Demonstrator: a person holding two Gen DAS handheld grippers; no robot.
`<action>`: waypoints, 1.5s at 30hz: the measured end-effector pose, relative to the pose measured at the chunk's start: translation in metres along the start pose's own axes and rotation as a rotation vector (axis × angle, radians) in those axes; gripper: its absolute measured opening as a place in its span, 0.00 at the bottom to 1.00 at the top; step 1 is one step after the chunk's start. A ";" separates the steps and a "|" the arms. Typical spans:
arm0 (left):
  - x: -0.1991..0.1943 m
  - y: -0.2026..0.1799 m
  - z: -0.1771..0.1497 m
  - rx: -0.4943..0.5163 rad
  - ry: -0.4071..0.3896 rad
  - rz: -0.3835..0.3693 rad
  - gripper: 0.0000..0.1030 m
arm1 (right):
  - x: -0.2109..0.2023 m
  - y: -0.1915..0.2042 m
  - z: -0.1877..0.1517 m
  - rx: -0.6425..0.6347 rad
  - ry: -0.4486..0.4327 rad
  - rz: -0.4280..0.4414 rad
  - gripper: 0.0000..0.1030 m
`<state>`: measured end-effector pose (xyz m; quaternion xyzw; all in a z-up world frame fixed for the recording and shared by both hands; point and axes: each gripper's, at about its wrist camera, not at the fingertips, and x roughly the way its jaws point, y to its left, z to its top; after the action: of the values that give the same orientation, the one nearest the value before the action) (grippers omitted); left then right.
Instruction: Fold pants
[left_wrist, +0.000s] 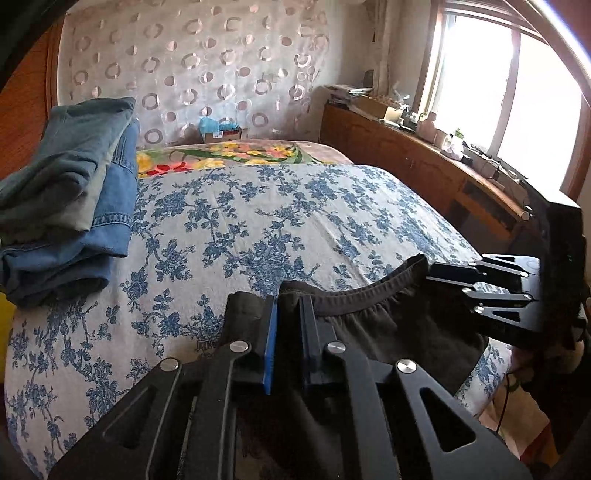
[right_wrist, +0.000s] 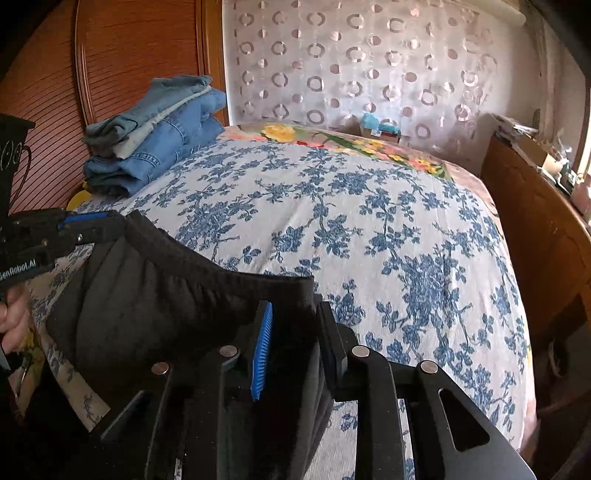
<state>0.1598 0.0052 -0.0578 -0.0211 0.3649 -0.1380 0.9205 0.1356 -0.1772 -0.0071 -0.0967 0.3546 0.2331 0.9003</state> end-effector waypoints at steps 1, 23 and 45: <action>0.001 0.000 0.000 -0.001 0.004 0.007 0.16 | -0.002 0.000 -0.001 0.002 -0.001 0.003 0.26; -0.034 -0.009 -0.074 0.013 0.084 0.002 0.52 | -0.069 -0.006 -0.066 0.102 -0.013 0.028 0.31; -0.029 -0.003 -0.085 0.027 0.102 0.042 0.59 | -0.069 0.009 -0.080 0.036 0.016 0.042 0.10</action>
<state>0.0812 0.0151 -0.1008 0.0061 0.4099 -0.1245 0.9036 0.0397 -0.2209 -0.0182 -0.0747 0.3681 0.2447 0.8939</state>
